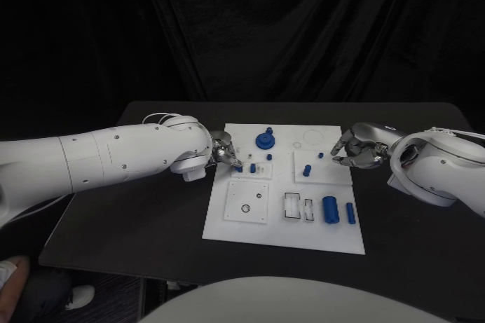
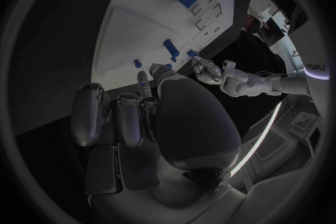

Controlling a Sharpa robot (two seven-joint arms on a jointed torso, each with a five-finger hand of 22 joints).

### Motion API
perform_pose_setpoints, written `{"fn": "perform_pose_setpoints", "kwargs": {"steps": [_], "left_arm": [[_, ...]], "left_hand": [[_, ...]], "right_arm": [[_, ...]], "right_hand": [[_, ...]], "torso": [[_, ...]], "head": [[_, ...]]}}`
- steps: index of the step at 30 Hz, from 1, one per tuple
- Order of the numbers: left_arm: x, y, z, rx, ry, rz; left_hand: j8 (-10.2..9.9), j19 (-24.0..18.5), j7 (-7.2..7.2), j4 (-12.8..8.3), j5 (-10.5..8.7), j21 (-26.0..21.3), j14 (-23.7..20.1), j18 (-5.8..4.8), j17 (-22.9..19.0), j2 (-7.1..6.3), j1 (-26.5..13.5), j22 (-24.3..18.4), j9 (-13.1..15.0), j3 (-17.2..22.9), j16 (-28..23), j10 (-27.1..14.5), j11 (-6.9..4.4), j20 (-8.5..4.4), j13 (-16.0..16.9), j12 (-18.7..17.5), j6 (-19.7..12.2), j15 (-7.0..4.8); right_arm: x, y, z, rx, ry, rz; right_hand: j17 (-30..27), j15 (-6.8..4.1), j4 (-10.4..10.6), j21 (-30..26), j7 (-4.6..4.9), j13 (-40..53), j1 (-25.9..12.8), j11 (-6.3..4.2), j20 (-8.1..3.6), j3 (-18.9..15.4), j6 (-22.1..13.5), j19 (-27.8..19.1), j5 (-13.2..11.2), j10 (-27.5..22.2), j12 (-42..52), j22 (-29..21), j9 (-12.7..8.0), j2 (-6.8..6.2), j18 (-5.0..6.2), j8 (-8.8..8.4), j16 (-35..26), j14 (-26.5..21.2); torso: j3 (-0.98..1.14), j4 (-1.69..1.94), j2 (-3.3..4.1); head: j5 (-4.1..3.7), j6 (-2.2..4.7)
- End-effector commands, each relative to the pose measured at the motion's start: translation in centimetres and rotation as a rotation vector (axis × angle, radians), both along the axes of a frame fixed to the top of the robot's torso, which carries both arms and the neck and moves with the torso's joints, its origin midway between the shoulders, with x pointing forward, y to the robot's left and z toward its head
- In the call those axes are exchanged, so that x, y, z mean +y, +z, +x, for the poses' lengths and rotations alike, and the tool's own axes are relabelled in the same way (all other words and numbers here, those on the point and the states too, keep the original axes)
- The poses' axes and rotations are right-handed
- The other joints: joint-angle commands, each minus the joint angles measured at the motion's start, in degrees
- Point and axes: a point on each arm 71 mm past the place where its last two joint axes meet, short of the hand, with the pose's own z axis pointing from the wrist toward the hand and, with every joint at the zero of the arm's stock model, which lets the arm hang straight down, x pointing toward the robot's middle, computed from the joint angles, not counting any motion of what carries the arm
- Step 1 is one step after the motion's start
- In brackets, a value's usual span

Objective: Assemble the parts on the task board

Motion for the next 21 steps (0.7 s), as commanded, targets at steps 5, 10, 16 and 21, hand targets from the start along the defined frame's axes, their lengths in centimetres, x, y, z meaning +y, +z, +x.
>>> {"fn": "perform_pose_setpoints", "kwargs": {"steps": [5,10,16,21], "left_arm": [[-0.05,-0.06,0.08,-0.031,0.0,-0.011],[-0.12,-0.08,0.08,-0.034,-0.003,-0.008],[-0.12,-0.15,0.04,-0.031,-0.008,-0.005],[-0.2,-0.3,-0.07,-0.017,-0.014,0.004]], "left_hand": [[-0.2,6.0,-0.41,0.1,-0.25,-0.2,6.0,-0.36,15.1,0.06,-0.7,15.1,0.1,0.4,0.2,6.1,-0.14,-0.38,15.1,0.2,-0.1,-0.26],[-0.2,6.0,-0.42,0.1,-0.24,-0.2,6.0,-0.36,15.1,0.11,-0.7,15.1,0.1,0.5,0.2,6.1,-0.14,-0.37,15.1,0.2,-0.1,-0.26],[-0.2,6.0,-0.41,0.1,-0.25,-0.2,6.0,-0.36,15.1,0.2,-0.8,15.1,0.1,0.6,0.2,6.1,-0.14,-0.36,15.1,0.2,-0.1,-0.25],[-0.2,6.0,-0.39,0.2,-0.28,-0.2,6.0,-0.36,15.1,0.23,-0.8,15.1,0.2,0.6,0.2,6.1,-0.13,-0.36,15.1,0.2,-0.1,-0.24]], "right_arm": [[-0.19,-0.24,-0.05,0.019,-0.019,-0.009],[-0.12,-0.28,-0.06,0.023,-0.018,-0.009],[-0.13,-0.33,-0.07,0.031,-0.021,-0.005],[-0.13,-0.37,-0.08,0.036,-0.022,-0.007]], "right_hand": [[6.1,0.32,-0.1,-0.4,-0.14,9.4,0.4,0.33,0.34,0.4,0.2,-0.2,0.3,1.7,-0.3,9.6,0.0,0.07,0.99,0.04,-0.2,4.1],[6.1,0.32,-0.1,-0.4,-0.14,9.4,0.4,0.33,0.34,0.4,0.2,-0.2,0.3,1.7,-0.3,9.6,0.0,0.07,0.99,0.04,-0.2,4.1],[6.0,0.32,-0.1,-0.5,-0.14,9.3,0.4,0.33,0.34,0.4,0.3,-0.2,0.3,1.6,-0.4,9.6,-0.1,0.09,1.02,0.06,-0.3,4.0],[6.0,0.32,-0.1,-0.5,-0.14,9.3,0.4,0.33,0.34,0.4,0.3,-0.2,0.3,1.6,-0.4,9.6,-0.1,0.09,1.02,0.06,-0.3,4.0]], "torso": [[0.01,-0.05,-0.01],[-0.03,-0.02,0.02],[0.0,0.07,-0.01],[-0.01,-0.01,0.02]], "head": [[0.27,0.01],[0.14,0.01],[0.08,0.01],[0.19,0.01]]}}
